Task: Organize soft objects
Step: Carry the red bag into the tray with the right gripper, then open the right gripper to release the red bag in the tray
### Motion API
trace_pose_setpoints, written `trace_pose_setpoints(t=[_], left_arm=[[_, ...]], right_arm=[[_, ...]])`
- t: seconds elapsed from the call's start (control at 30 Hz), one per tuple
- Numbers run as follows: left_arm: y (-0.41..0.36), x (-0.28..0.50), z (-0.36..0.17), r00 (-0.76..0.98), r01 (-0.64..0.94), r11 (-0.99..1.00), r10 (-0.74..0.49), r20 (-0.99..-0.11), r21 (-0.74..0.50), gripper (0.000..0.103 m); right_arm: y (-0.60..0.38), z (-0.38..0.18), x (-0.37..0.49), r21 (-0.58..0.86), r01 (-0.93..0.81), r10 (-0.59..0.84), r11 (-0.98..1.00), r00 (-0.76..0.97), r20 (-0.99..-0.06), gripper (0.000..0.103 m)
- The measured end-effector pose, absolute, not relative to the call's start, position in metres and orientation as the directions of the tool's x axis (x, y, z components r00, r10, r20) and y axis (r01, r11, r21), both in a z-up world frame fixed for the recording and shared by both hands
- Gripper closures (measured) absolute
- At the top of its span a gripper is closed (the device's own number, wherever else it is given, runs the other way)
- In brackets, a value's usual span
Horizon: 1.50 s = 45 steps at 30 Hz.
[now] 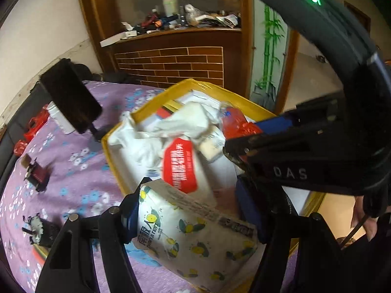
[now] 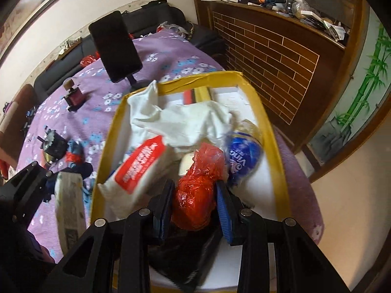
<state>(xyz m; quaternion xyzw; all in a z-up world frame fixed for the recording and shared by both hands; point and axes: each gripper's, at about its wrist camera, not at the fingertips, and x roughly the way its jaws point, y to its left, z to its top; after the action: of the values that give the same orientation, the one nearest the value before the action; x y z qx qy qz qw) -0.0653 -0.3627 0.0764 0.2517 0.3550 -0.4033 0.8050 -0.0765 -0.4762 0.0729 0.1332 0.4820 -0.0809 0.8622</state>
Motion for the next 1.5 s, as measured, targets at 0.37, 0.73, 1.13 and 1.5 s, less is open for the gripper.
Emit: trace_pose_setpoints(t=[0.37,0.73,1.13,1.5], left_arm=[[-0.37,-0.066,0.064,0.412,0.835,0.534,-0.453,-0.791,0.129,0.033],[-0.37,-0.064,0.061,0.416,0.833,0.536,-0.448,-0.791,0.135,0.033],[-0.369,-0.06,0.063,0.43,0.823,0.552,-0.454,-0.78,0.133,0.024],[-0.367,-0.06,0.068,0.457,0.811,0.566,-0.455,-0.764,0.148,0.017]], right_arm=[[-0.478,0.068,-0.065,0.126,0.245,-0.022,0.961,0.524,-0.851,0.067],[-0.475,0.065,-0.054,0.106,0.224,-0.028,0.969,0.524,-0.852,0.066],[-0.472,0.07,-0.047,0.092,0.209,-0.034,0.974,0.533,-0.846,0.064],[-0.474,0.094,-0.053,0.075,0.217,-0.073,0.973,0.601,-0.796,0.038]])
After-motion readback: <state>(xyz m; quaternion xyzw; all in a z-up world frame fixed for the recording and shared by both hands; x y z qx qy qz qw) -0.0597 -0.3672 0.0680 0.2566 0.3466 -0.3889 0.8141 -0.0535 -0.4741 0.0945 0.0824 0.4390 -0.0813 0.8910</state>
